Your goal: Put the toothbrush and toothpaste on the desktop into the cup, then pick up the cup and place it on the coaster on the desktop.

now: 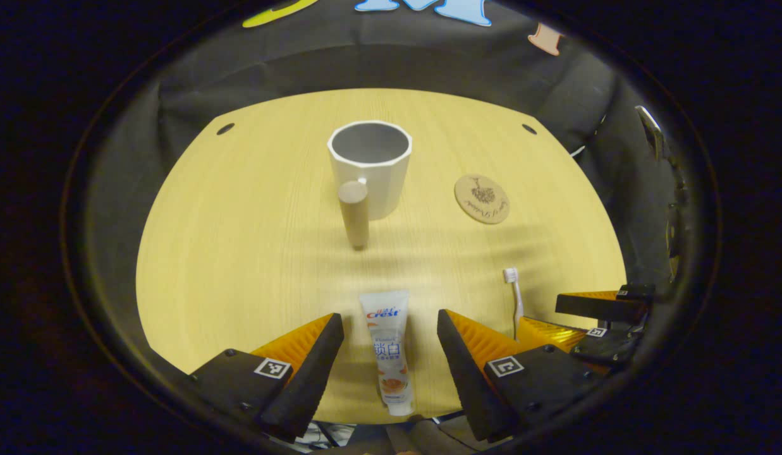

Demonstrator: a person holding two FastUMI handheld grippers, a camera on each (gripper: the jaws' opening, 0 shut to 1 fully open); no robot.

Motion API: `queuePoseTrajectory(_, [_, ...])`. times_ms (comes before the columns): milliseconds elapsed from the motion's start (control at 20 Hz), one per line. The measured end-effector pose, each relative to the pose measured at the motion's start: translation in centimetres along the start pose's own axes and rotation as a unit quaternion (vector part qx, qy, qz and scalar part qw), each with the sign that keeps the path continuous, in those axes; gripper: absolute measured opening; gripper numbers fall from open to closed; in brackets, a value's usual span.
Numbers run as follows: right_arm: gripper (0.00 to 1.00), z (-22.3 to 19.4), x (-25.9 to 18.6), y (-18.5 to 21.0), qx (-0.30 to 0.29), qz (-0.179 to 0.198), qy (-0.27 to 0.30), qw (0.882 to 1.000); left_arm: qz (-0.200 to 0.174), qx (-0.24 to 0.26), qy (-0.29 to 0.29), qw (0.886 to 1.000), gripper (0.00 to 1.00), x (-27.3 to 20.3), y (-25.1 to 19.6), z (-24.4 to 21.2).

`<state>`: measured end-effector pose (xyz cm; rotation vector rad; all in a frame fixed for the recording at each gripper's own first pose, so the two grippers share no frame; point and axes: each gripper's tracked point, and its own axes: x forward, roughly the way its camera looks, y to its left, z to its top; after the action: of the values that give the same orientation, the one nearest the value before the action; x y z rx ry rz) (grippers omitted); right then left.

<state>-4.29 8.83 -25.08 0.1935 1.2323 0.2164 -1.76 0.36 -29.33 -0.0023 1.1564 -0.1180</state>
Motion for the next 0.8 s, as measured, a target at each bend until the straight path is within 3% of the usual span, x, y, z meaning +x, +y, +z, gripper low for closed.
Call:
queuePoseTrajectory(350, [0.91,-1.9,2.1,-0.4,0.015,0.003,0.059,0.998,-0.008,-0.026,0.080,0.996,0.99,1.5,0.1,-3.7])
queuePoseTrajectory(600, [0.78,-2.6,3.4,0.0,0.003,0.004,0.091,0.996,-0.015,-0.036,0.106,0.994,0.94,2.5,0.0,-4.3])
queuePoseTrajectory(750, [0.77,-2.7,3.7,0.1,0.006,0.001,0.104,0.995,-0.019,-0.036,0.114,0.993,0.94,2.8,0.0,-4.4])
queuePoseTrajectory(800, [0.77,-2.7,3.8,-0.1,0.005,-0.004,0.107,0.994,-0.018,-0.036,0.116,0.992,0.89,2.9,0.0,-4.4])
